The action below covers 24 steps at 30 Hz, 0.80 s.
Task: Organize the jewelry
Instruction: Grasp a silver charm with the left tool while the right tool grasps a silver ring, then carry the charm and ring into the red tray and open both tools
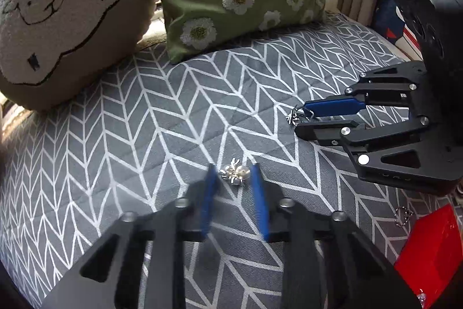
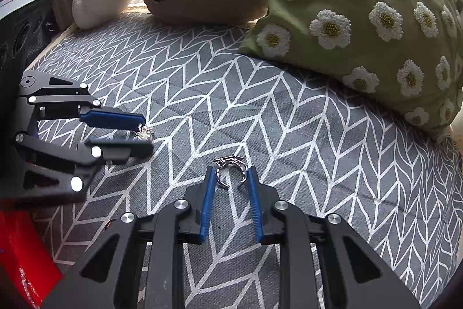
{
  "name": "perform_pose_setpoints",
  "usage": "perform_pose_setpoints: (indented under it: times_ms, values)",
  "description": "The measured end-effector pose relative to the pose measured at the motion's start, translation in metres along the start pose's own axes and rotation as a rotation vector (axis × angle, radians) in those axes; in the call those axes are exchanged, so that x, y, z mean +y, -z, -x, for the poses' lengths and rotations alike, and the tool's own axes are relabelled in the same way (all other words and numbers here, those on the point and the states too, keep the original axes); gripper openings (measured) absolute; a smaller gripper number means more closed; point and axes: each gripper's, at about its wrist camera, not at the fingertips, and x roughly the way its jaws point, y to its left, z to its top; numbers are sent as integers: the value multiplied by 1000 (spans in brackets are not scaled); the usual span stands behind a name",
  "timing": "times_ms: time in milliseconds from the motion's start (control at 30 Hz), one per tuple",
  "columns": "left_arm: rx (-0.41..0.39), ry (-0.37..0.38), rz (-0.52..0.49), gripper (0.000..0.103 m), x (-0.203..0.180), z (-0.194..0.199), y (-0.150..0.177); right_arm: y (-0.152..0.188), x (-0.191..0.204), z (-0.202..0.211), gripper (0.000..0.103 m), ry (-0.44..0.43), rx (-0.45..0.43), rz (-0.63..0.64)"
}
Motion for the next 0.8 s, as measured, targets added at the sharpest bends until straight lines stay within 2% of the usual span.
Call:
perform_pose_setpoints:
  times_ms: [400, 567, 800]
  values:
    - [-9, -4, 8, 20, 0, 9, 0, 3, -2, 11, 22, 7, -30, -16]
    - [-38, 30, 37, 20, -2, 51, 2, 7, -9, 55, 22, -31, -88, -42]
    - [-137, 31, 61, 20, -26, 149, 17, 20, 2, 149, 22, -132, -173, -70]
